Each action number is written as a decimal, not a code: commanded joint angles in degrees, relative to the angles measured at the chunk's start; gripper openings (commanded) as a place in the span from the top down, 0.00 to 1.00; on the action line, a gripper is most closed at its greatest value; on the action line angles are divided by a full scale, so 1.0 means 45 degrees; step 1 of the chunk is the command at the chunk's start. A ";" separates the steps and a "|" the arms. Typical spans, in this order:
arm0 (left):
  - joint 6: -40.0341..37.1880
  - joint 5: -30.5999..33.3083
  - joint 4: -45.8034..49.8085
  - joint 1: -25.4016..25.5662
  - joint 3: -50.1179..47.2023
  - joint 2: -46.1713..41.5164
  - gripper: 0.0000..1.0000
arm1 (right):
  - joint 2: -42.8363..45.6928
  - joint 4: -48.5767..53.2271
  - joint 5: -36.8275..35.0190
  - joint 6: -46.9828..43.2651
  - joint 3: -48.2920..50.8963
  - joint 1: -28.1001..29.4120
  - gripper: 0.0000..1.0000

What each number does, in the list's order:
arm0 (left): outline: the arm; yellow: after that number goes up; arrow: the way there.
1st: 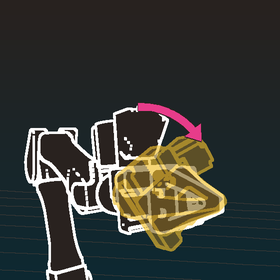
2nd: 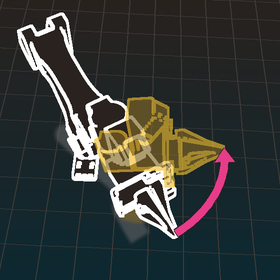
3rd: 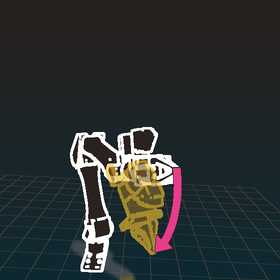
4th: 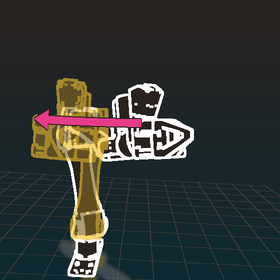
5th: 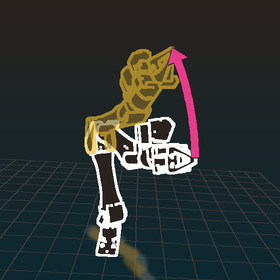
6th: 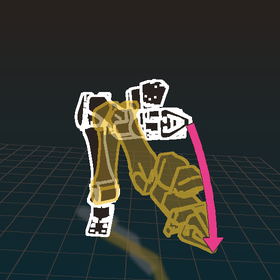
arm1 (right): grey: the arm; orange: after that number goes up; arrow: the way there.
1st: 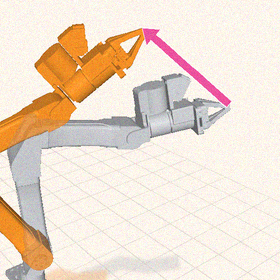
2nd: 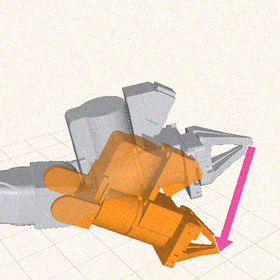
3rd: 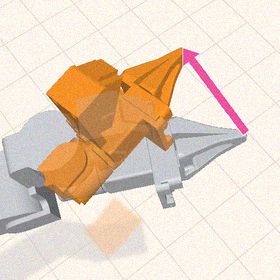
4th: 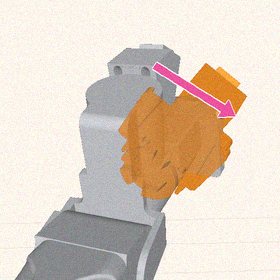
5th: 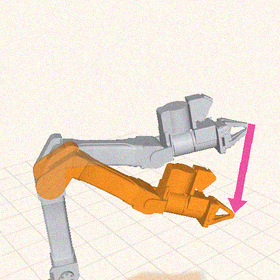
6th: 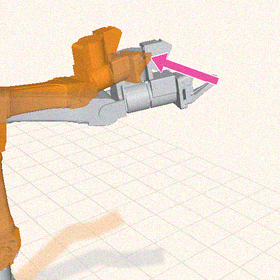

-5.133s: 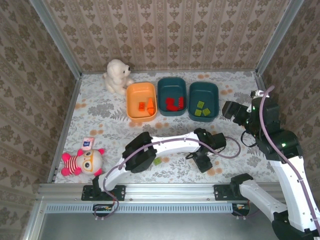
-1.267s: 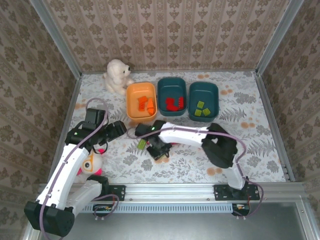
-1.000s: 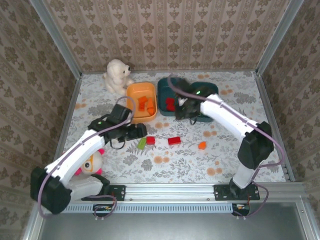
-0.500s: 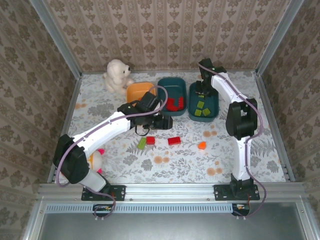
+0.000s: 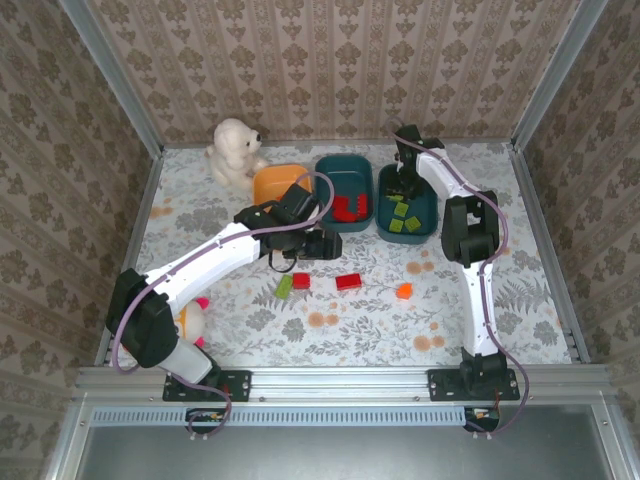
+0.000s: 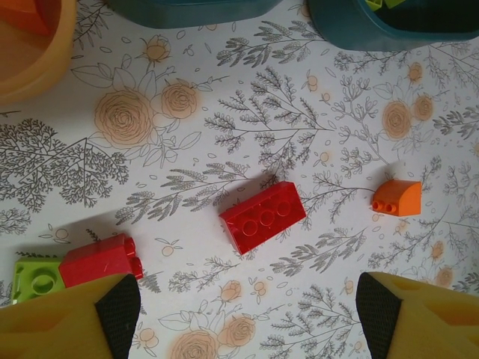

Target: Sort the legos into containers by color

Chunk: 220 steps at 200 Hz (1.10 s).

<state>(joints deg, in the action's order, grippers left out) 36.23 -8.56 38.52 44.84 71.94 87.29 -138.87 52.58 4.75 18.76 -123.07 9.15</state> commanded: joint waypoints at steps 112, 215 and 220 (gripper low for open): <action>-0.5958 0.0830 0.2573 0.1989 0.2178 0.3180 0.19 | 0.6953 -0.2318 -0.1341 0.0915 0.4189 0.1044 0.34; -0.6961 0.2828 0.2651 0.2844 0.4060 0.6870 0.15 | 1.8483 -0.3249 -0.0732 0.3908 1.4103 0.2026 0.19; -0.7003 0.2720 0.2601 0.2859 0.4056 0.6953 0.16 | 1.8653 -0.3036 -0.0708 0.3880 1.4120 0.2024 0.19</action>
<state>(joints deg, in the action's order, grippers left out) 7.07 2.26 48.93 57.34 88.33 117.14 -58.94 33.15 0.47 34.00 -60.64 17.91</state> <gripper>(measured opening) 0.853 0.812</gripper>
